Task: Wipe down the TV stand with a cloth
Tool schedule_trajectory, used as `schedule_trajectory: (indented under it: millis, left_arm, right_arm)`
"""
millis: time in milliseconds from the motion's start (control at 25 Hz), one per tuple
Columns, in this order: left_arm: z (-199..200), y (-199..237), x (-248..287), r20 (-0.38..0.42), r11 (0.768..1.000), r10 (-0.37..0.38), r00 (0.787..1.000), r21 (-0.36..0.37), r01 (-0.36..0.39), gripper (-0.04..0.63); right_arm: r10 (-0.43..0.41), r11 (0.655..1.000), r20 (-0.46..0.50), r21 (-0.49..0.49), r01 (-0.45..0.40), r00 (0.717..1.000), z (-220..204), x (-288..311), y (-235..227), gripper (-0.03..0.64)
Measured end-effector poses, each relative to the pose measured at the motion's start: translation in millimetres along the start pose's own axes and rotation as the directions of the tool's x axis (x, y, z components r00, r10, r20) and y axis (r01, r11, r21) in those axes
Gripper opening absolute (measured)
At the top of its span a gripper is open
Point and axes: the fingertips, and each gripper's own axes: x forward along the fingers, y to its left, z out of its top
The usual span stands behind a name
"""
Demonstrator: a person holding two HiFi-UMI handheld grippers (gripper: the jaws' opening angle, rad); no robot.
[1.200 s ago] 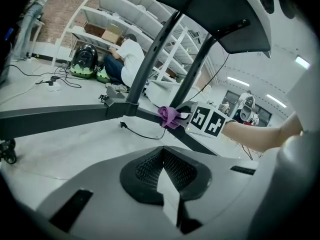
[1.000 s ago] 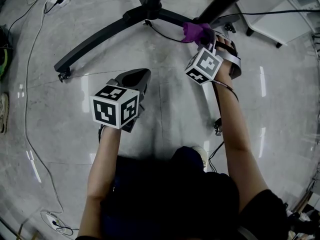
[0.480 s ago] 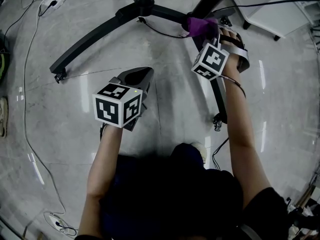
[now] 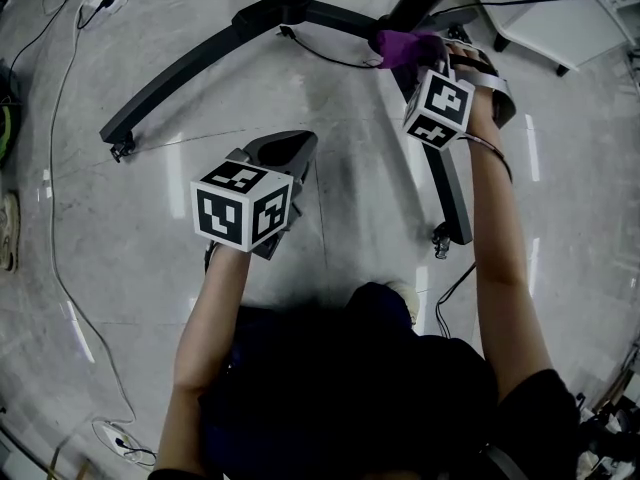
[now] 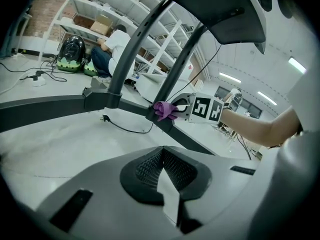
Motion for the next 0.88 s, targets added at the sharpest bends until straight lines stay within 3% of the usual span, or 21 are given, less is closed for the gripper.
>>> schedule_trajectory:
  millis: [320, 880]
  left_arm:
    - [6, -4, 7, 0.004, 1.000, -0.025, 1.000, -0.012, 0.025, 0.008]
    - [-19, -30, 28, -0.075, 0.996, -0.087, 0.993, 0.018, 0.088, 0.008]
  right_arm:
    - [0.097, 0.995, 0.123, -0.015, -0.096, 0.988, 4, -7, 6, 0.101]
    - [0.110, 0.993, 0.123, -0.063, -0.103, 0.986, -13, -34, 55, 0.101]
